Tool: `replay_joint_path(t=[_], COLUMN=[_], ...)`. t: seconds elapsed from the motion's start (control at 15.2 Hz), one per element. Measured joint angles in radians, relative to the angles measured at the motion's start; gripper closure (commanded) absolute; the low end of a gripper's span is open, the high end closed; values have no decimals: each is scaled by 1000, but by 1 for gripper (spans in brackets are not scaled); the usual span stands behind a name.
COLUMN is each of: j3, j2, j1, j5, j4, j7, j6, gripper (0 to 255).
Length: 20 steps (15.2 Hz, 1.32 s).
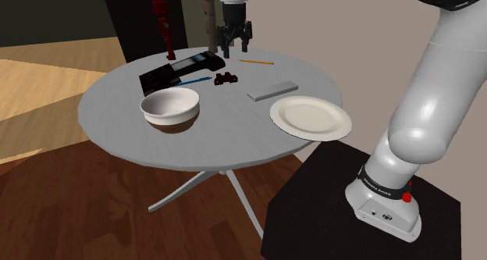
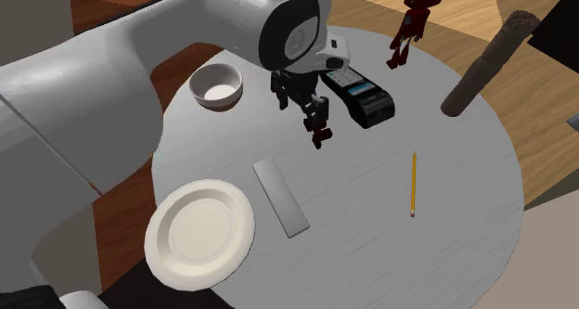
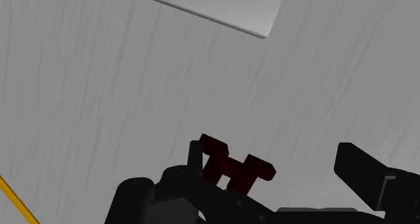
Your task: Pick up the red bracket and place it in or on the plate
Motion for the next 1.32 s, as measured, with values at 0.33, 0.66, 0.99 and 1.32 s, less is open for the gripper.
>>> replay_joint_path(t=[0.33, 0.66, 0.99, 1.32], j3=[13, 18, 18, 18], j2=[240, 434, 431, 419], j1=[23, 50, 47, 44], j5=[-24, -44, -44, -43], j4=[314, 577, 513, 470], j7=[2, 0, 0, 0], j6=[-72, -142, -80, -49], gripper=[0, 0, 0, 0])
